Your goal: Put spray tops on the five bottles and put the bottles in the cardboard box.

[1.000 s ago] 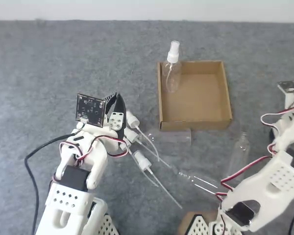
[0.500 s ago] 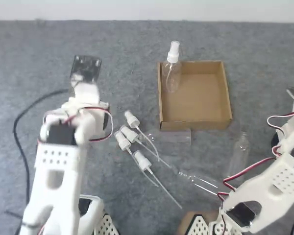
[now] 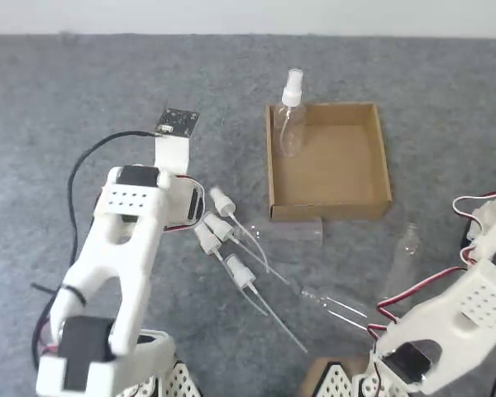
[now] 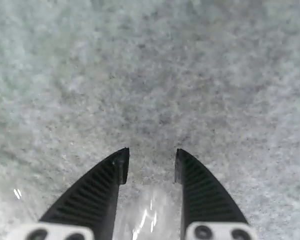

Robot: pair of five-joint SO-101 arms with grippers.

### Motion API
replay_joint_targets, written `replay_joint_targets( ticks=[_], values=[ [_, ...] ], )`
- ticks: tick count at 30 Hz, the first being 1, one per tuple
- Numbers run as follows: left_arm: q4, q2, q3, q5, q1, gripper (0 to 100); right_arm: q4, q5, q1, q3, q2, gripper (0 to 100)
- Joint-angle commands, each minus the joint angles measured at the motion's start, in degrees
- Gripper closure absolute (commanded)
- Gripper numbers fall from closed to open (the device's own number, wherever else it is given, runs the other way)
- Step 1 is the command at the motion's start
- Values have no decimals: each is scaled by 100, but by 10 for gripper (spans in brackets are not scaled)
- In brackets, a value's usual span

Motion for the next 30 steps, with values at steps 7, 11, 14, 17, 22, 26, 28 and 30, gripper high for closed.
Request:
replay_joint_targets(
  ticks=[7,11,14,17,22,26,28,30],
  values=[
    [-422,492,4,334,589,798,57,-35,110,-273,-101,902],
    [-598,492,286,431,563,798,66,-62,198,-308,-207,902],
    [-589,492,409,440,563,798,136,-70,224,-299,-409,902],
    [-563,492,426,431,563,798,497,-79,224,-308,-716,882],
    [-589,492,505,413,325,798,1235,-35,207,-299,-1385,744],
    [-589,492,541,44,-18,798,1648,-35,198,-273,-1701,751],
    [-589,492,567,-53,-176,798,1833,-44,215,-264,-1763,753],
    [-589,492,611,-193,-299,798,1974,-35,233,-264,-1815,753]
  ],
)
